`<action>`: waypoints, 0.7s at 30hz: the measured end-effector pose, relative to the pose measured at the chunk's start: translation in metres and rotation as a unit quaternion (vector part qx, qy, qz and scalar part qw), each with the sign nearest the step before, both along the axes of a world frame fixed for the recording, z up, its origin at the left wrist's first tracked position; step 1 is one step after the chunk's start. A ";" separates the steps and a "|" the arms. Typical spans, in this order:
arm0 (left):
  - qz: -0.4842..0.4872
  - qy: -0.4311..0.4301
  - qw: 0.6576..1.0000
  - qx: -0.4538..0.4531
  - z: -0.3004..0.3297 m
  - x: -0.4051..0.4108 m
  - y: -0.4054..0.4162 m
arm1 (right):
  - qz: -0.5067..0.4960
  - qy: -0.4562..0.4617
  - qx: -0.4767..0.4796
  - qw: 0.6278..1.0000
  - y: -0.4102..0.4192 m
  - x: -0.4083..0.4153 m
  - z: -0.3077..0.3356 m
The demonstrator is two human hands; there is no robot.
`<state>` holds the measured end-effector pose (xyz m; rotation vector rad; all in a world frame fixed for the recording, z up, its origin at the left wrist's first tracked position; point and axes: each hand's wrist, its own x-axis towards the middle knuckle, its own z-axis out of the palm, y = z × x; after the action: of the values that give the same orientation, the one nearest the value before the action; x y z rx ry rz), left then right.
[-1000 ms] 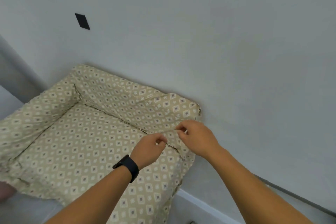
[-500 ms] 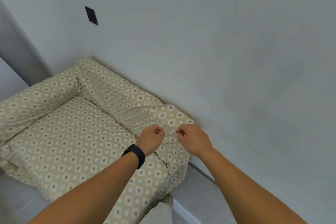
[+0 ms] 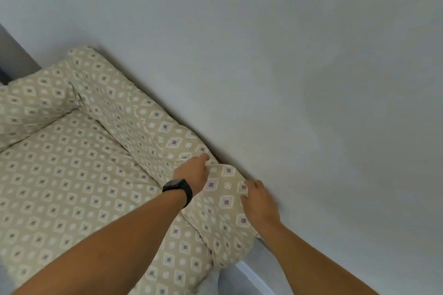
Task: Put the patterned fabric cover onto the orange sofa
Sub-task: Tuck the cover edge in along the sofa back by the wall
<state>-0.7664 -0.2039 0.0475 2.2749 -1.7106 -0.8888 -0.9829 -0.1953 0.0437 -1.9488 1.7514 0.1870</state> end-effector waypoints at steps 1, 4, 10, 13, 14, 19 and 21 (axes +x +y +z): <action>-0.032 -0.021 0.999 0.008 -0.007 0.001 -0.011 | 0.002 0.005 -0.001 1.000 -0.008 0.006 -0.007; -0.121 -0.087 0.988 0.034 -0.036 0.001 -0.049 | 0.014 0.017 -0.007 1.000 -0.031 0.014 -0.037; -0.220 -0.133 0.960 0.111 -0.060 0.003 -0.086 | -0.007 0.054 -0.014 0.998 -0.038 -0.004 -0.065; -0.191 -0.104 0.976 0.015 -0.061 -0.004 -0.094 | -0.109 -0.050 -0.079 0.990 -0.024 -0.014 -0.066; -0.168 -0.082 0.982 -0.025 -0.061 -0.008 -0.094 | -0.155 -0.085 -0.105 0.979 -0.020 -0.015 -0.066; -0.205 0.004 0.977 -0.058 -0.085 -0.025 -0.056 | -0.312 -0.185 -0.170 0.916 -0.001 -0.004 -0.072; -0.276 -0.066 0.958 -0.047 -0.105 -0.031 -0.051 | -0.284 -0.192 -0.182 0.922 0.007 0.000 -0.076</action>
<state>-0.7973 -0.2549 -0.0570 1.8508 -2.4524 -0.7257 -0.9833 -0.1880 -0.0318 -1.4663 2.0766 -0.7188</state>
